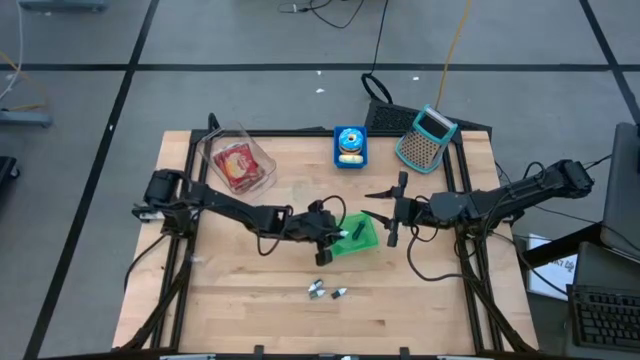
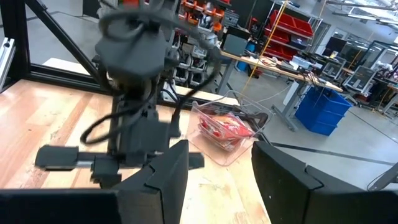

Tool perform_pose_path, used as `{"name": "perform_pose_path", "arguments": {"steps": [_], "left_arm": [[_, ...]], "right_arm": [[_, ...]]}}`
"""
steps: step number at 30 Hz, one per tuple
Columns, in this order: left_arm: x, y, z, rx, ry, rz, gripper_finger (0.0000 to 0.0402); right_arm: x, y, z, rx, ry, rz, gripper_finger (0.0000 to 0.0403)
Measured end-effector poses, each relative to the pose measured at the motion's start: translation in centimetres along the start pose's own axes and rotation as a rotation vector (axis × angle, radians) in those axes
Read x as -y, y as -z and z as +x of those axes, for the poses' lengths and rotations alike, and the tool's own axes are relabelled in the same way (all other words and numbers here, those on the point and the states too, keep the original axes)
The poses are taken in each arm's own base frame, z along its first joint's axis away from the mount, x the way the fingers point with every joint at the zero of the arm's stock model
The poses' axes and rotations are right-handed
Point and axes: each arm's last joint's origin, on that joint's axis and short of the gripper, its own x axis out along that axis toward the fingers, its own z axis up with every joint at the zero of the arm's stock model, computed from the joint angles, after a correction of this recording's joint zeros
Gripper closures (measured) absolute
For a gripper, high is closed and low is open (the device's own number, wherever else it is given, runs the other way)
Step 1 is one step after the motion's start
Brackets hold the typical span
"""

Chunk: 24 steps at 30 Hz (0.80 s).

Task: Pick & Place Food Item
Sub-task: Put the top violet food coloring bottle into the green bin

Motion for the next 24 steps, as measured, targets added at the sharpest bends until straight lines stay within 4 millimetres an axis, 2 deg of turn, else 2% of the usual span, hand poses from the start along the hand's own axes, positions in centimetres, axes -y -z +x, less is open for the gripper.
{"name": "perform_pose_path", "arguments": {"steps": [9,20,24], "left_arm": [[0.0,1.2,1.2,-0.035,-0.005,-0.012,0.0321],[0.1,0.8,1.2,0.01,0.005,-0.027,0.0316],[0.1,0.8,1.2,0.01,0.004,-0.045,0.0297]], "right_arm": [[0.0,0.0,0.0,0.0,0.0,-0.001,0.0238],[0.0,0.0,0.0,0.0,0.0,0.0,0.0238],[0.0,0.0,0.0,0.0,0.0,-0.001,0.0238]]}}
